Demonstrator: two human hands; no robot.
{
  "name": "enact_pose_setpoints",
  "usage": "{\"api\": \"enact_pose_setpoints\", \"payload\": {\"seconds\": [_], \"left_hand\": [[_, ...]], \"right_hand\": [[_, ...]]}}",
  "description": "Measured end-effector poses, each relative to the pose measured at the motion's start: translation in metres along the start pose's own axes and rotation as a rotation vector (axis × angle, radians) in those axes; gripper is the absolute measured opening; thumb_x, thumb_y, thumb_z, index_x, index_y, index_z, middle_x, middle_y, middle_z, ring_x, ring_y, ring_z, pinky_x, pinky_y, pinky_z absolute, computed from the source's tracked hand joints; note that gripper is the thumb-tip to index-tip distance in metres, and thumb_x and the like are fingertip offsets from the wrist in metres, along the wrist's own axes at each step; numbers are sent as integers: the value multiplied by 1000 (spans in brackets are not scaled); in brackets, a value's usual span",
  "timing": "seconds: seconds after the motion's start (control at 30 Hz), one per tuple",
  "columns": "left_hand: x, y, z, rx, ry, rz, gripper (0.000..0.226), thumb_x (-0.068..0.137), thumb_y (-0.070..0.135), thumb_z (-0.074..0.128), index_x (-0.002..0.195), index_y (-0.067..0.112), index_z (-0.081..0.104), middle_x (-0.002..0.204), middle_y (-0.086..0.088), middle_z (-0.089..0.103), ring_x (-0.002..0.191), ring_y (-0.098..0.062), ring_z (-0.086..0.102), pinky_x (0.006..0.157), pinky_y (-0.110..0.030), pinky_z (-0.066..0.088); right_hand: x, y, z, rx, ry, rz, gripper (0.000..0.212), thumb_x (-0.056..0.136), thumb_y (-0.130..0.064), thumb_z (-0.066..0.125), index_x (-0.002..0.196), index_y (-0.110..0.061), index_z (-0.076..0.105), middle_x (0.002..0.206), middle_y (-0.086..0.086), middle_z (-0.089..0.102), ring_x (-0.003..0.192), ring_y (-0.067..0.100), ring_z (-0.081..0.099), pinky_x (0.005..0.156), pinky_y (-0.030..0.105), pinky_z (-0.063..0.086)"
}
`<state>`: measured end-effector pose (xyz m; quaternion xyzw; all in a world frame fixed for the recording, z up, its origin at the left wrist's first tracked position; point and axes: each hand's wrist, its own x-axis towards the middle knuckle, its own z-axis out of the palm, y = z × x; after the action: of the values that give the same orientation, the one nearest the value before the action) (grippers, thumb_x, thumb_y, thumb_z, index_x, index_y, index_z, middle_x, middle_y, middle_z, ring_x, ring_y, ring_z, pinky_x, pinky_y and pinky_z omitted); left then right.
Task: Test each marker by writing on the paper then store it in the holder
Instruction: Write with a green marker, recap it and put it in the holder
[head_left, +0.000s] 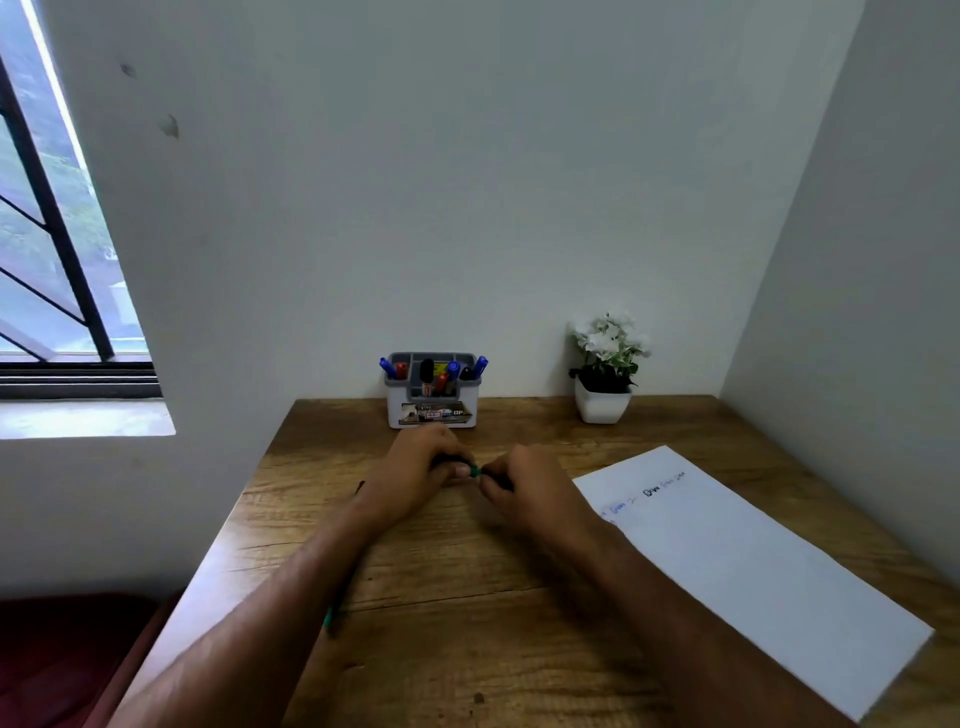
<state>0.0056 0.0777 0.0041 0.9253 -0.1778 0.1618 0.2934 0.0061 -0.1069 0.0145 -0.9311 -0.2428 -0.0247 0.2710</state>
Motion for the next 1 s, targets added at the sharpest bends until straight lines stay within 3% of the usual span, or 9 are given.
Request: {"api": "enact_pose_setpoints", "payload": {"seconds": [0.23,0.37,0.53,0.67,0.73,0.83,0.9,1.0], "left_hand": [[12,10,11,-35,44,-21,16,84,11,72,99,12,76,92,3,74,82,-2,64,75,-9,45],[14,14,18,-68,77,-11,15,83,8,72,97,11,77,89,2,75,78,1,63,74,-13,48],[16,17,27,-45,85,-85,17,85,10,71,100,11,76,93,3,75,79,2,61,73,-4,41],[18,16,31,-42,61,-158,15,88,15,68,102,17,75,93,7,73,84,0,60,78,-13,45],[18,13,32,-24,50,-200,15,90,19,66,102,21,75,92,9,71,87,-2,60,80,-19,47],[18,13,35,27,17,-154,17,91,20,65,105,19,75,88,10,66,77,4,51,69,-5,34],[18,15,38,49,-2,-113,20,91,19,65,108,17,75,84,8,57,72,2,46,66,-4,32],[16,13,43,76,4,-101,20,89,23,67,108,23,75,90,8,56,80,-2,48,73,-18,39]], "right_hand": [[-1,13,4,-58,65,-29,39,101,-30,55,73,-8,68,59,-3,51,52,9,43,51,26,30],[-1,16,1,-62,80,0,37,100,-31,57,70,-11,65,58,-5,48,51,9,42,49,25,29],[-1,22,-1,-96,110,51,43,98,-41,61,62,-19,59,59,-2,50,53,10,43,52,29,33],[-1,28,-6,-111,115,118,45,95,-44,64,57,-21,55,57,-2,52,53,11,46,51,28,33],[-1,33,-12,-146,108,178,40,93,-47,66,64,-20,59,62,-3,56,59,11,52,51,30,38],[-2,43,-19,-99,110,218,32,96,-41,64,75,-16,69,66,-2,59,62,11,55,53,30,40],[-3,47,-22,9,127,231,27,99,-33,61,88,-12,76,71,-2,64,66,9,58,53,25,38],[-2,55,-20,139,172,260,23,98,-26,62,103,-9,77,91,2,73,79,10,63,61,25,43]]}}
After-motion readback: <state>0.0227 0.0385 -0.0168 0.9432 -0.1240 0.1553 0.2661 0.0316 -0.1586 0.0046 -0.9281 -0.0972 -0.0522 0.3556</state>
